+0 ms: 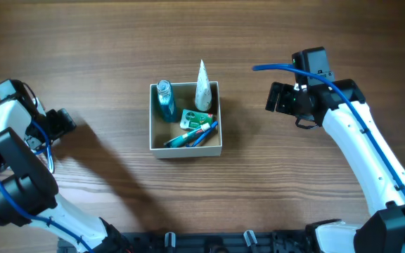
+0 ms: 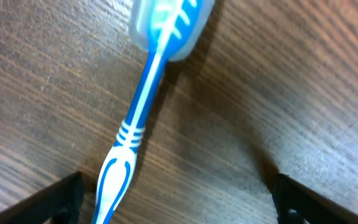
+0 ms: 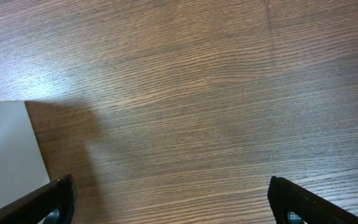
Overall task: Pack container
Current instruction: 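Grasp the blue toothbrush with the left gripper, then lay the toothbrush into the box and withdraw the left gripper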
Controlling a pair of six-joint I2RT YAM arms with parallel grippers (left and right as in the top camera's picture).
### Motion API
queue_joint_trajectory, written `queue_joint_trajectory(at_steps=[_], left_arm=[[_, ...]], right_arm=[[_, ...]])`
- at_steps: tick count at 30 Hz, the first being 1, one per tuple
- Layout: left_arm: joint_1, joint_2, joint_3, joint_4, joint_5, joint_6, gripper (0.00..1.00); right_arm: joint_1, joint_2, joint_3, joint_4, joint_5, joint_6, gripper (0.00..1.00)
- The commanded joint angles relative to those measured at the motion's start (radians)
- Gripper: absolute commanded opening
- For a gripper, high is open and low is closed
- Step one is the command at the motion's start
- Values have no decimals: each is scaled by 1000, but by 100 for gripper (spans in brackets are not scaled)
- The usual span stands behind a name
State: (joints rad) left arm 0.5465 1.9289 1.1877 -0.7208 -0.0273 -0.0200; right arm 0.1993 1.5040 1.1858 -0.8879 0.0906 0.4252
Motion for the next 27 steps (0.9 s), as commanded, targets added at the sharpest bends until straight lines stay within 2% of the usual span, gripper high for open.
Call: queue_joint_trajectory(at_steps=[1,2,4,5,9,15,19,21,22,24,25,27], left_arm=[[20,61,-11,14,-23,-10,70],[24,61,-11,14,-23,-11,62],[30,61,-11,10,-23,-11,37],[31,61,-11,6,-22,-11,34],[31,61,-11,2,-22,-11,4],[15,-27,9,-28,62,-11,4],[-97,-254,74,-106,166,-9,4],[-237,-395,74,-120,178,119,4],[-367,-493,74,-126,177,230,4],[-506,-576,74,-134,177,359,4],[-642,-629,74,-149,177,488,4],[-782,-645,73,-180,185,602,4]], right_arm=[[-3,5,2,-7,14,-6,100],[-3,5,2,-7,14,-6,100],[-3,5,2,-8,14,-6,100],[-3,5,2,-8,14,-6,100],[-3,5,2,-8,14,-6,100],[-3,5,2,-7,15,-6,100],[-3,5,2,-7,15,-6,100],[-3,5,2,-7,18,-6,100],[-3,5,2,-6,18,-6,100],[-3,5,2,-3,19,-3,100],[-3,5,2,0,19,-3,100],[-3,5,2,1,19,-3,100]])
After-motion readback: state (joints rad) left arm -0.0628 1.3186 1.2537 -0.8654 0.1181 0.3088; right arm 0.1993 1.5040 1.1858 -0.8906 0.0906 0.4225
